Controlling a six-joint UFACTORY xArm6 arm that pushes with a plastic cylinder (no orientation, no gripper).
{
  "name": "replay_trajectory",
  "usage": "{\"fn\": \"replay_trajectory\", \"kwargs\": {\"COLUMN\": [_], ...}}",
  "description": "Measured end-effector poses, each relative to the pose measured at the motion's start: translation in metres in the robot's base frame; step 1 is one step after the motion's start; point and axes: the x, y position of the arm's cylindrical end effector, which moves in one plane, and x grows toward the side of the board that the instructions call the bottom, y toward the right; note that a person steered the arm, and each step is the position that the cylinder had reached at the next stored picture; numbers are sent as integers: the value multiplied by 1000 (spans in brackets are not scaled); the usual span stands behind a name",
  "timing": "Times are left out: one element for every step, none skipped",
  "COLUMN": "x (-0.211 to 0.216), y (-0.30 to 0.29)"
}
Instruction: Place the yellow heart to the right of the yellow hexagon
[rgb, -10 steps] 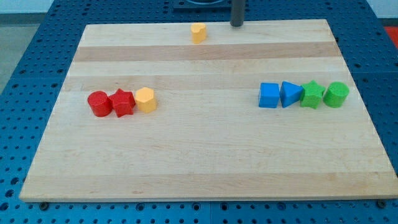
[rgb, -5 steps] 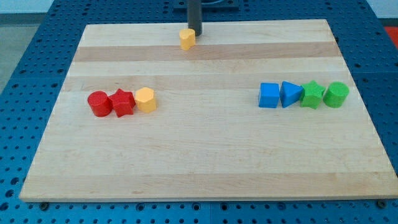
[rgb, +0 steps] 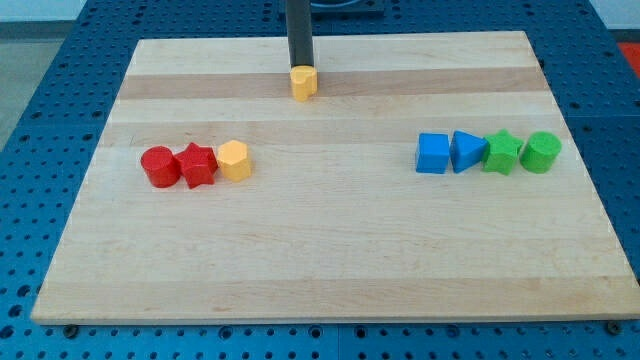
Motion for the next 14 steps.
{"fn": "replay_trajectory", "kwargs": {"x": [12,17,28,42,60,79,98,107,82,74,83,95,112,123], "y": [6,20,30,29,28,27,25,19,10,-10,-10,-10,-10,-10]}}
